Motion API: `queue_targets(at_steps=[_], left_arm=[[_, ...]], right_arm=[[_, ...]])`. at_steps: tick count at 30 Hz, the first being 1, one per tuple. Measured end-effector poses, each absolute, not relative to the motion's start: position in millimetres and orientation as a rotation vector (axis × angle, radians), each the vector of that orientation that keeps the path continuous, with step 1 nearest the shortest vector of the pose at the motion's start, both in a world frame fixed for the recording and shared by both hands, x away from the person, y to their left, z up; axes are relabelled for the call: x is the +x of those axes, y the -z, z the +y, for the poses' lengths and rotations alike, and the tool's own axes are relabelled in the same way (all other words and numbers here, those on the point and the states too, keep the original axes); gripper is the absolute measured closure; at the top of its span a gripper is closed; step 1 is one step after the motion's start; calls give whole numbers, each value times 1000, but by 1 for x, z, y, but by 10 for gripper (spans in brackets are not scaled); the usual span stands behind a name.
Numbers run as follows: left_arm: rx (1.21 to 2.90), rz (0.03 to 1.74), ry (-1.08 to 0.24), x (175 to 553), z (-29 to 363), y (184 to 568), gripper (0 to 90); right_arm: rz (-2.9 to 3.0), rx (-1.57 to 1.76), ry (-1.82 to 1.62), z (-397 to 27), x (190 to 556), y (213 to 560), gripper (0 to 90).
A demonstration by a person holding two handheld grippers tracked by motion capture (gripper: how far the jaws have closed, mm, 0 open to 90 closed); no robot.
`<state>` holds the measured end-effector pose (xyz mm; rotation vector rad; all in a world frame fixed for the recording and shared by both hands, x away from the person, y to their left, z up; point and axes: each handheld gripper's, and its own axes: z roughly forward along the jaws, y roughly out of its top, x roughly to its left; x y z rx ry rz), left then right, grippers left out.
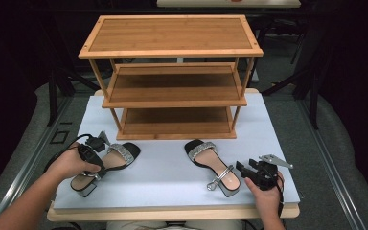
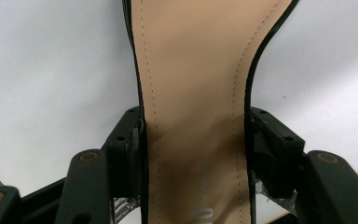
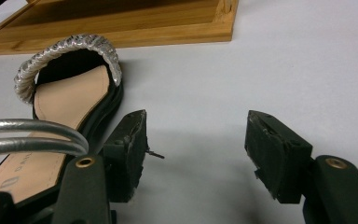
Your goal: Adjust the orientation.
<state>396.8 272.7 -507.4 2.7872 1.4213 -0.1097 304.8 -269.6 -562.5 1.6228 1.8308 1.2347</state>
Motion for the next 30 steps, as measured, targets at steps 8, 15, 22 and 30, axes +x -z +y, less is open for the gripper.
queue_targets(at_steps=[8, 15, 22, 30], left_arm=[[2755, 1335, 59, 389, 260, 489, 433], [2711, 1284, 31, 395, 236, 475, 434], [2650, 1317, -33, 413, 214, 471, 434], [2581, 1408, -62, 438, 191, 483, 434]], right_arm=[[1818, 1616, -1248, -268, 306, 563, 383], [1818, 1616, -1250, -268, 306, 563, 383], [1822, 1619, -1248, -269, 306, 563, 383], [1833, 1621, -1239, -270, 306, 563, 383]])
